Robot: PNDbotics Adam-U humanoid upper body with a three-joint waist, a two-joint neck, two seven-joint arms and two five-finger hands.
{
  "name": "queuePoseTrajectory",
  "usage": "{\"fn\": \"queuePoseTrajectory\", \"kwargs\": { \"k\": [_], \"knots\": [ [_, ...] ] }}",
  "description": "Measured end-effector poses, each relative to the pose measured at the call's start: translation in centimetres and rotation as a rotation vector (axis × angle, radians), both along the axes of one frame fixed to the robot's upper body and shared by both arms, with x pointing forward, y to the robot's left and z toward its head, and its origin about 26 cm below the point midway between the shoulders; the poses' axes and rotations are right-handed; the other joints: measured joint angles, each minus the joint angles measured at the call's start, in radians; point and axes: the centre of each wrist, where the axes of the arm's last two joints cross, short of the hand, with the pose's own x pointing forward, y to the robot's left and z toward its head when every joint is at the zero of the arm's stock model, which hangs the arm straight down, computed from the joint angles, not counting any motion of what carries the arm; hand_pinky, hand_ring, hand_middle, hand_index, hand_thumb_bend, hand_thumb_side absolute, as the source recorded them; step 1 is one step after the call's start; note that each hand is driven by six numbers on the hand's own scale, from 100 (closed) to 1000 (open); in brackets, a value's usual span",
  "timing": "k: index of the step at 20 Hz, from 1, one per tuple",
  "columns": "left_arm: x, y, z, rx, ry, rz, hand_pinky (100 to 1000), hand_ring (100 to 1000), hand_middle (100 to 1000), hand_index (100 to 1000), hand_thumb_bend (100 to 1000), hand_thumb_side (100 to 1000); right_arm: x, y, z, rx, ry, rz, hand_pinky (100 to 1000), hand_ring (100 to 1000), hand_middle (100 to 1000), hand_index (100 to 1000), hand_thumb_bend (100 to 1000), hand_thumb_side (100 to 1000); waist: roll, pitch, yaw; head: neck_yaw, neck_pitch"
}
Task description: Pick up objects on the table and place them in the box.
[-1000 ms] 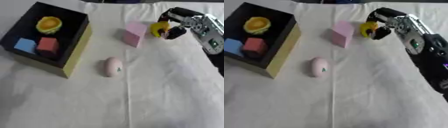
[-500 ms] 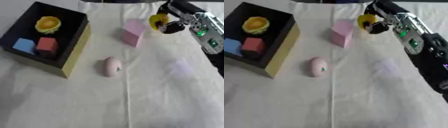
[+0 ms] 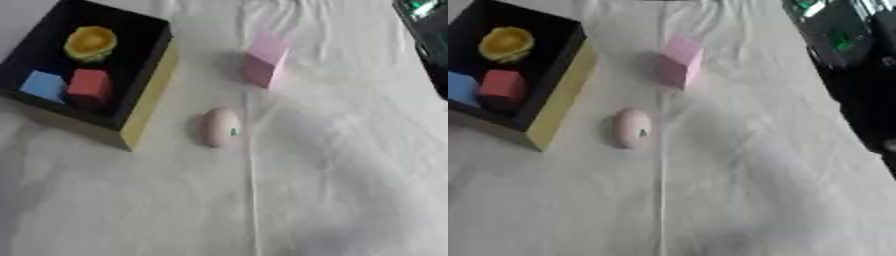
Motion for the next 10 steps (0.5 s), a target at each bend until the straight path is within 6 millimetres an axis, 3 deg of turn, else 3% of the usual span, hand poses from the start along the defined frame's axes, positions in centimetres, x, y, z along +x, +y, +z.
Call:
{"fn": "queuePoseTrajectory", "kwargs": {
  "k": [4,10],
  "knots": [
    [0.2,-0.6,1.2,-0.009,-0.052,-0.055,723,698,656,803,431,452,0.4,4.0,0.8,-0.010,0.020,0.088,725,571,333,428,100,100,0.000,-0.010,0.039,-0.041,0.010],
    [0.4,-1.0,2.1,0.000,-0.102,-0.111,723,699,658,804,443,439,3.1,9.2,-1.0,-0.055,0.093,0.133,723,564,329,425,100,100,0.000,-0.010,0.088,-0.087,0.010]
  ]
}}
